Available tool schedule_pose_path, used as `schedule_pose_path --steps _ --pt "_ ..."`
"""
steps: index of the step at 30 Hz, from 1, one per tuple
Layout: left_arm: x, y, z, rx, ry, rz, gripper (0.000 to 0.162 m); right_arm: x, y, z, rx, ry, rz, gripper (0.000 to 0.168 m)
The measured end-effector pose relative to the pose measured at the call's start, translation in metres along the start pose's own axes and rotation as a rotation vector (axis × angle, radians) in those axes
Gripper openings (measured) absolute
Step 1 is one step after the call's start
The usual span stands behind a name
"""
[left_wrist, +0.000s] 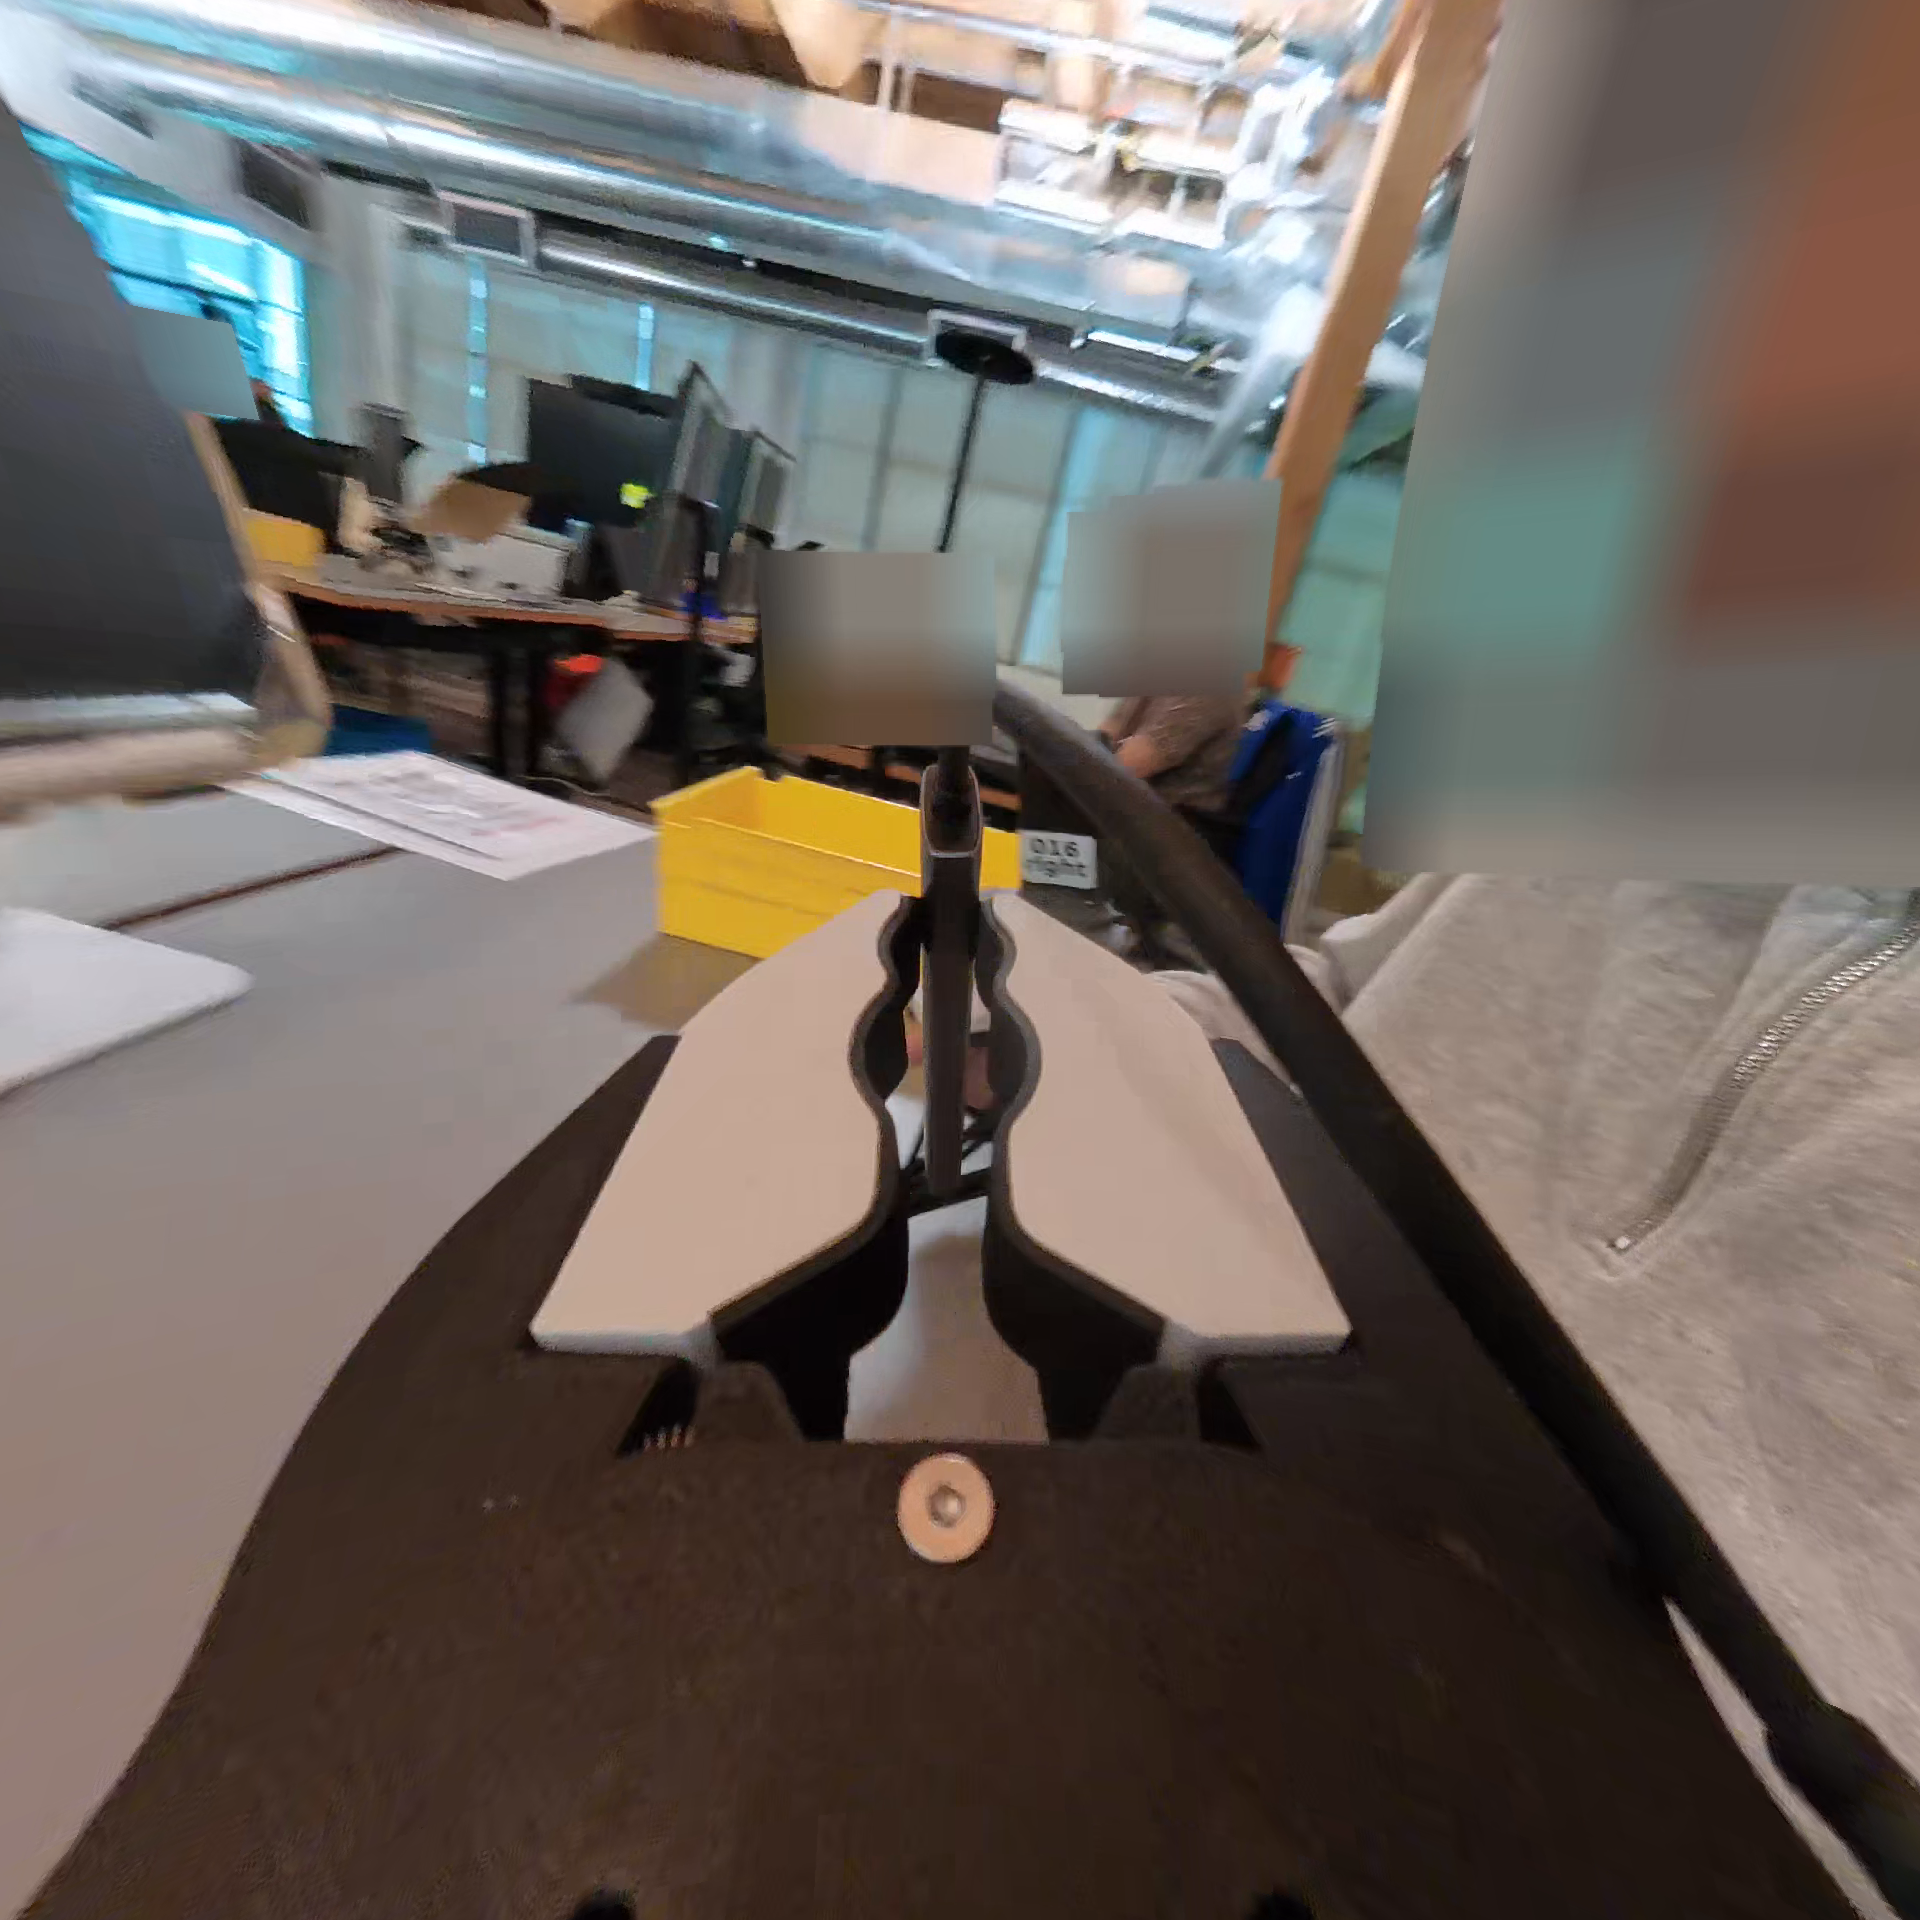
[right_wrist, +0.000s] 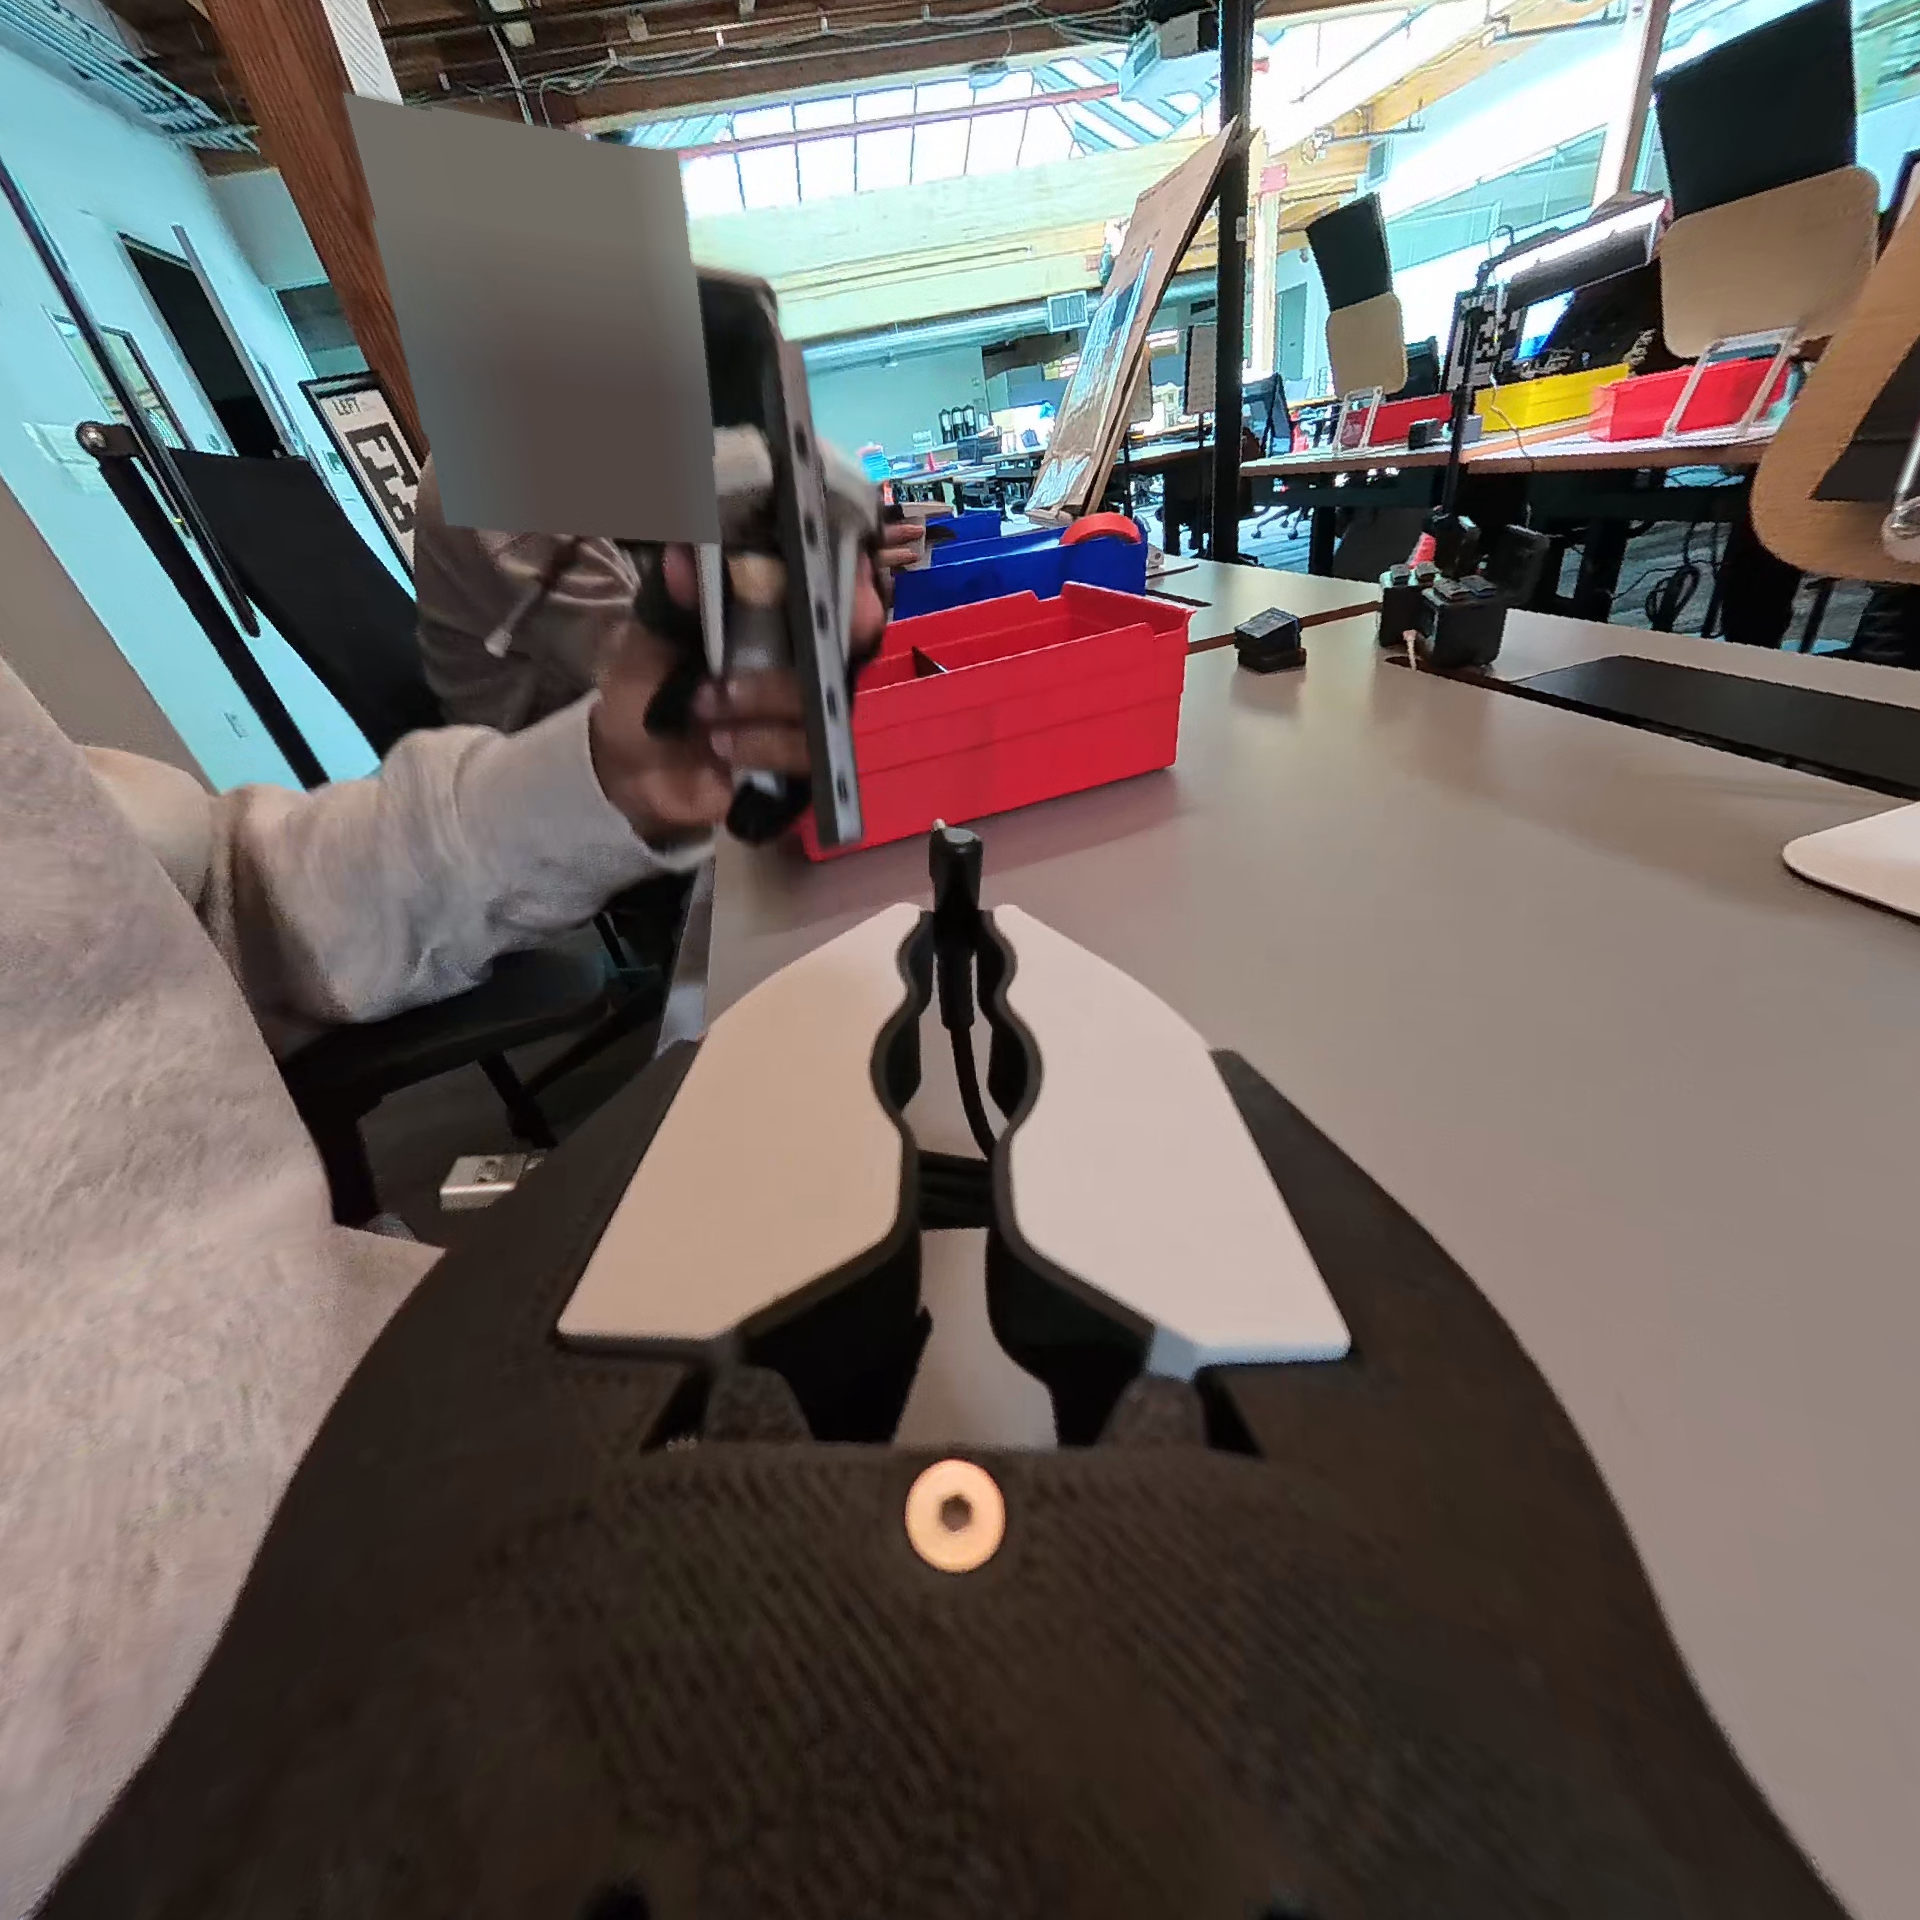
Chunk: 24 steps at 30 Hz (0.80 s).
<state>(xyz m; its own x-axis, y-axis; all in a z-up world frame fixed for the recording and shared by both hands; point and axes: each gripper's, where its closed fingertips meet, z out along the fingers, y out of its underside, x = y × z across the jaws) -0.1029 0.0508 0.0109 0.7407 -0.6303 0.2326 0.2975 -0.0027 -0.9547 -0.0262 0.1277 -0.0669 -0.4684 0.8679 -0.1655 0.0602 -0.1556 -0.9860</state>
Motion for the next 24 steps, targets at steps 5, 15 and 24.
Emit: schedule_pose_path --steps 5,15,24 --pt "-0.004 0.059 0.029 -0.042 0.065 -0.192 0.009 -0.003 0.008 -0.004 -0.032 -0.028 0.035 0.008" --pt "-0.008 0.089 0.030 -0.121 0.063 -0.209 0.009 -0.015 0.045 0.017 -0.214 -0.033 0.042 0.008" --pt "-0.006 0.119 0.035 -0.290 0.057 -0.189 0.009 -0.016 0.044 0.019 -0.198 -0.056 0.163 0.008"
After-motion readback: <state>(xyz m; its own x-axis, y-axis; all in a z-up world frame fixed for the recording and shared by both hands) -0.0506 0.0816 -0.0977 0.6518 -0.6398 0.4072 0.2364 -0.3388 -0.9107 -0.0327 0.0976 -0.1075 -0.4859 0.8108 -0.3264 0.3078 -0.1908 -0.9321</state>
